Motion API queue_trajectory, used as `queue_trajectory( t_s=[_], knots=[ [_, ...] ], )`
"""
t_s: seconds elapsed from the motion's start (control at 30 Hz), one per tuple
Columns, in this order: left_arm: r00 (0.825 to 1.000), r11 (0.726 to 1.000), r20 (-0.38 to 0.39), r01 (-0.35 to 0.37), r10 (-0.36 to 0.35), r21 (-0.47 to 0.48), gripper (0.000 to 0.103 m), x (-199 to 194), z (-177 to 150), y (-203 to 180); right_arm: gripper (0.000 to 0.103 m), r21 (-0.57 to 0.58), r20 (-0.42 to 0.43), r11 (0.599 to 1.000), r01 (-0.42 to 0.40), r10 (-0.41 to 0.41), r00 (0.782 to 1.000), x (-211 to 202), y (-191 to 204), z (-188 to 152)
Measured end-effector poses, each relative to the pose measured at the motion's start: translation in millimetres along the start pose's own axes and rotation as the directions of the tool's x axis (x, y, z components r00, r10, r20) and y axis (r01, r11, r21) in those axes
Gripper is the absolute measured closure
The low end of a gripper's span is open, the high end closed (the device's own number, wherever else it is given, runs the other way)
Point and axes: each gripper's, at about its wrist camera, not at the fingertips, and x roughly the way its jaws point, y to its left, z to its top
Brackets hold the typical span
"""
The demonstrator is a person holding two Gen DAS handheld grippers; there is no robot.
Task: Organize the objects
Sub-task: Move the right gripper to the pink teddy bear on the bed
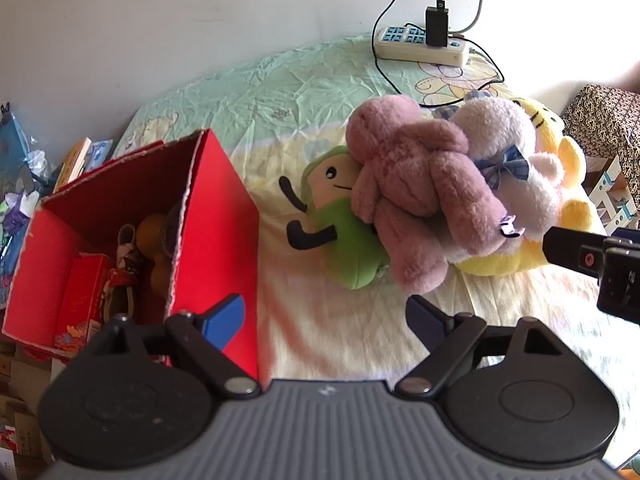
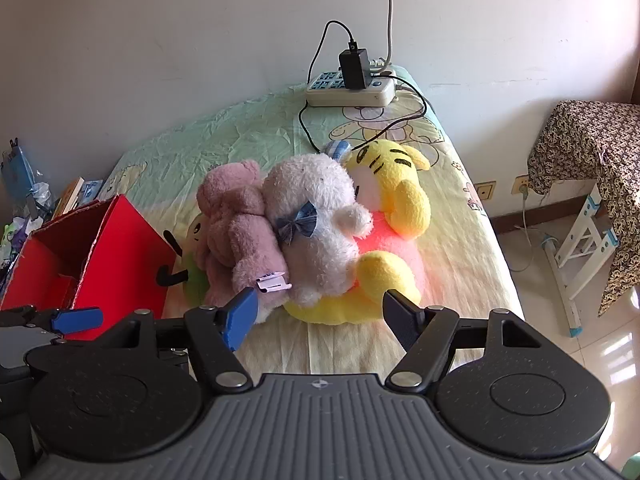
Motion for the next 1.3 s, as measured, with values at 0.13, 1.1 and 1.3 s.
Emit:
queue_trajectory(
  t_s=[0.13,1.1,1.3],
  knots=[
    [1.000,1.000,0.008,-0.019,0.019,0.002,0.015,-2.4,-0.6,-1.1,0.031,0.009,0.006,1.000,-0.003,0.003,1.000,-2.2,-2.2,-0.9],
    [0.951,0.950,0.041,0.308,-0.307,-0.049,0.015,7.8,29.9,15.1,0.056,0.078,0.036,0.929,-0.361,0.360,0.932,17.7,1.8,50.7],
    [0.912,0.907,0.084,0.408,-0.401,-0.100,0.015,18.8,40.6,20.7,0.060,0.034,0.000,0.928,-0.370,0.370,0.929,40.3,9.7,57.0]
  ],
)
